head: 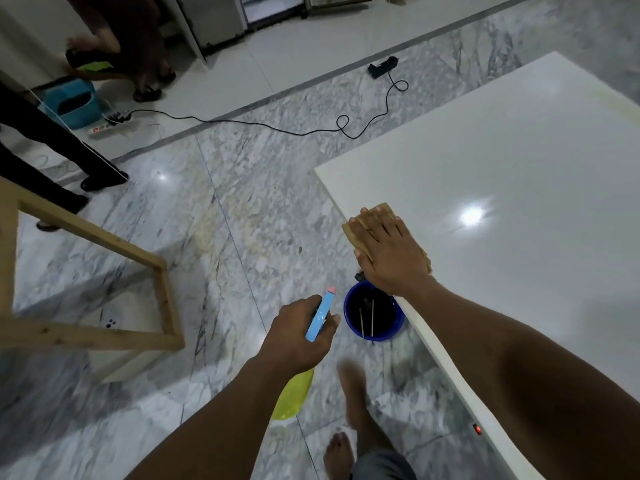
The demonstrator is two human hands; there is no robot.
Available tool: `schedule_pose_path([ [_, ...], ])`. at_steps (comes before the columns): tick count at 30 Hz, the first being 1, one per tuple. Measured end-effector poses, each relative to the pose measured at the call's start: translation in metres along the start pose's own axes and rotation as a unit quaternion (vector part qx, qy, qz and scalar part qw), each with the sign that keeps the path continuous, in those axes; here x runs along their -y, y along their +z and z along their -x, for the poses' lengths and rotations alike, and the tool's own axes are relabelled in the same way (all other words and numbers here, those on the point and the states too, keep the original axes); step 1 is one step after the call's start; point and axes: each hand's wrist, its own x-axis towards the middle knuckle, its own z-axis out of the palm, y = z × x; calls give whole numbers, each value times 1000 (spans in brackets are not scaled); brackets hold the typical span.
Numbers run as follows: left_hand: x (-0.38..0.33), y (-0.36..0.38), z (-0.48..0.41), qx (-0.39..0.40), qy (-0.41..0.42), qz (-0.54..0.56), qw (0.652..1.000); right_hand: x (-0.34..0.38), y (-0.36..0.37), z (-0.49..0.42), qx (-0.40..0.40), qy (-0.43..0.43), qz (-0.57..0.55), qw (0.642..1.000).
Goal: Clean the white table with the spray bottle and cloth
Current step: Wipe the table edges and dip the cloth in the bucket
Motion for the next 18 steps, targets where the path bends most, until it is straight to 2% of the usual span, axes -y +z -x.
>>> schedule_pose_path([
  [11,-25,69,73,61,40,33,997,-10,1,123,-16,27,6,999],
  [18,-38,100,112,63,43,7,997,-18,-3,196,-4,32,20,999],
])
